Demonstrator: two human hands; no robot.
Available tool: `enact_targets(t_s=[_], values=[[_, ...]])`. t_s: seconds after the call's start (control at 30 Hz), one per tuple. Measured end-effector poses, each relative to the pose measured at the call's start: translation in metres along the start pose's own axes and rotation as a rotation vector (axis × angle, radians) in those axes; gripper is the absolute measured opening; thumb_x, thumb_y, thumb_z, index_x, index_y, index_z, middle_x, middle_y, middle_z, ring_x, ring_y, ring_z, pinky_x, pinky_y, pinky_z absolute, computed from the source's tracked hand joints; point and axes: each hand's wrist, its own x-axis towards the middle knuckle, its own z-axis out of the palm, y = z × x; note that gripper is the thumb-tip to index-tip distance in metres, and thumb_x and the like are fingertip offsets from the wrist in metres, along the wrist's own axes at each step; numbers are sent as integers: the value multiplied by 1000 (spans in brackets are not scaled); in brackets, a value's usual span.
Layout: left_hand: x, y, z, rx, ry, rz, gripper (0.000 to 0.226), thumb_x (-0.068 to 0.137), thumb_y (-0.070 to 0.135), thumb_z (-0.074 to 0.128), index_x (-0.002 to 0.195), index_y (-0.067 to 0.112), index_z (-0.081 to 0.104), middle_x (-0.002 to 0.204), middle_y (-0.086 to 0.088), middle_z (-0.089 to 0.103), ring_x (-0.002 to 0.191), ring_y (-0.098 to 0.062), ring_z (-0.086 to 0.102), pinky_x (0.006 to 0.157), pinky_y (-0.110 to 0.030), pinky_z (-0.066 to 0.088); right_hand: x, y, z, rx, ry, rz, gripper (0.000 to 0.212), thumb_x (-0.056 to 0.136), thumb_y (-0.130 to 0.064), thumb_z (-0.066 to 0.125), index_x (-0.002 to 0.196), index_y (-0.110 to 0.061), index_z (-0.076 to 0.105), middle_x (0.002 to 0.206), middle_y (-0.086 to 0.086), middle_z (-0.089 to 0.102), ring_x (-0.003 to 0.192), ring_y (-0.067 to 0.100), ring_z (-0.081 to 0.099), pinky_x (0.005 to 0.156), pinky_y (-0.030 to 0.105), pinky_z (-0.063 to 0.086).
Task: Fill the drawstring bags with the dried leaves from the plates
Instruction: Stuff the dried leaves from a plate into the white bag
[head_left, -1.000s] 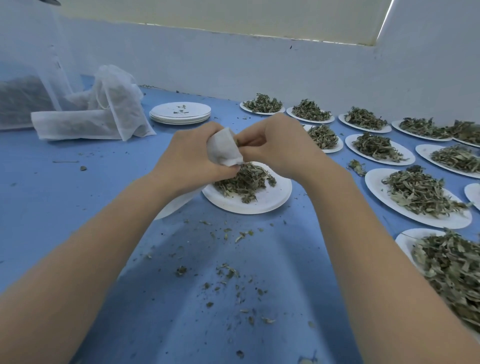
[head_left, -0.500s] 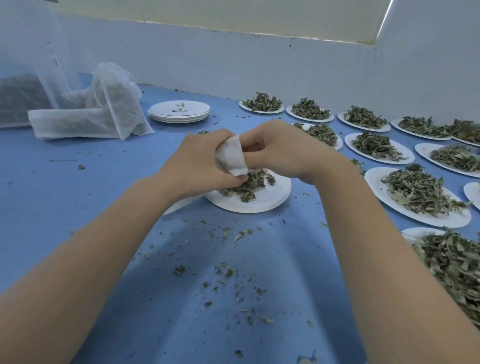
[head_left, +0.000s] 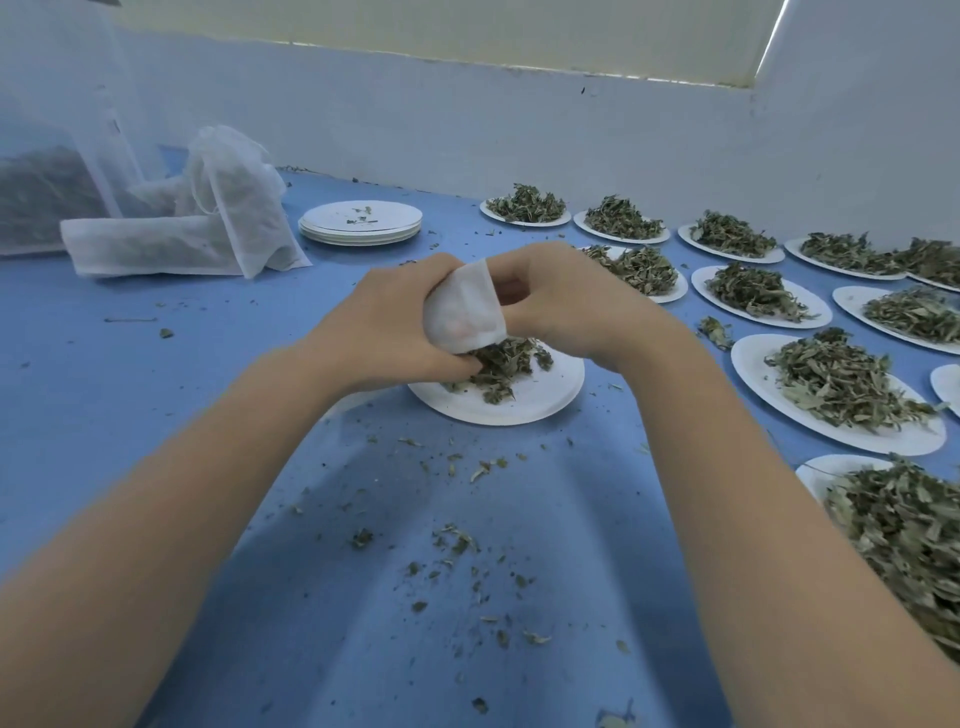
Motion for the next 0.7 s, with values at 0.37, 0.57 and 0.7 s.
enact_targets(t_s=[0.37,0.57,0.7], values=[[2,-23,-21,179,54,-41,41,61,31,72,96,31,50,80,21,51,85,-15,51,69,-32,45,8,29,8,-319,152,261,46,69,-53,73,110,-34,63,99,-10,58,81,6,53,64,22,42],[4,-26,-19,207,47,-44,41,62,31,71,98,27,52,78,19,51,83,-17,50,68,-32,45,15,35,16,-411,177,221,26,76,-39,75,97,-25,70,92,-5,63,82,9,53,63,20,41],[5,-31,-17,241,18,-56,42,64,30,71,97,33,47,77,21,49,83,-16,49,66,-30,42,8,30,1,-287,243,182,14,76,-34,75,86,-25,73,76,-9,68,71,5,62,63,12,47]])
